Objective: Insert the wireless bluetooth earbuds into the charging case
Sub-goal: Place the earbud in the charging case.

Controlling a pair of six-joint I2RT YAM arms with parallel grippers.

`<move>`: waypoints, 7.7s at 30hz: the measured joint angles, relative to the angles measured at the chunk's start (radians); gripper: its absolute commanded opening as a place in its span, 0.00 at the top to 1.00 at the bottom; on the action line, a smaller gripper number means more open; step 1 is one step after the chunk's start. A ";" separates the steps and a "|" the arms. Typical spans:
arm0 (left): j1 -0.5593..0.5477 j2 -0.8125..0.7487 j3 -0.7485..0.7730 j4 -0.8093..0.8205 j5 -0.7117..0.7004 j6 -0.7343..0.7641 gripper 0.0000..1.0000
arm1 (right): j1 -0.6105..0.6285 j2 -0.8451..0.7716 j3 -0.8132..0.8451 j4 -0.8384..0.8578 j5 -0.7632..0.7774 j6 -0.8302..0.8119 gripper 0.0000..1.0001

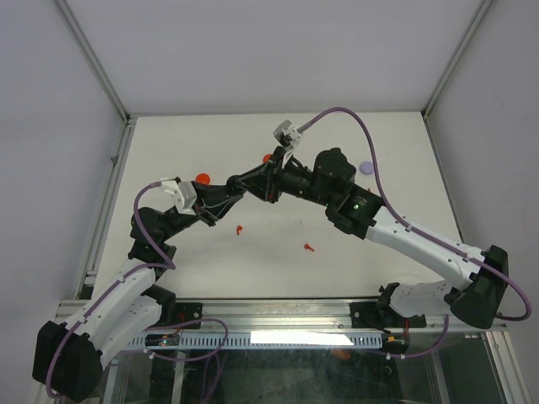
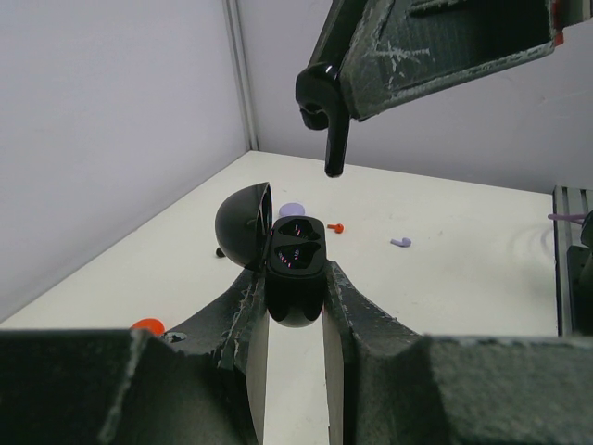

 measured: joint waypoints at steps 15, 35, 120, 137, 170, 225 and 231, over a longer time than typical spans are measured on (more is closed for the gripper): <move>0.000 0.000 -0.006 0.000 -0.002 -0.014 0.96 | 0.003 0.038 -0.004 0.012 0.010 0.053 0.83; 0.000 -0.021 -0.022 0.023 -0.032 -0.025 0.96 | 0.005 0.065 -0.004 -0.032 0.047 0.069 0.83; 0.013 0.001 -0.043 0.089 0.028 -0.082 0.96 | 0.009 0.137 0.193 -0.344 -0.039 -0.075 0.62; 0.027 0.070 -0.043 0.207 0.142 -0.164 0.97 | 0.000 0.156 0.277 -0.483 -0.124 -0.188 0.61; 0.030 0.057 -0.043 0.190 0.069 -0.169 1.00 | 0.016 0.172 0.353 -0.573 -0.022 -0.138 0.41; 0.024 0.087 -0.044 0.140 -0.003 -0.123 1.00 | 0.114 0.348 0.612 -0.774 0.380 -0.047 0.77; 0.024 0.106 -0.044 0.172 0.047 -0.148 1.00 | 0.114 0.350 0.627 -0.789 0.329 -0.080 0.77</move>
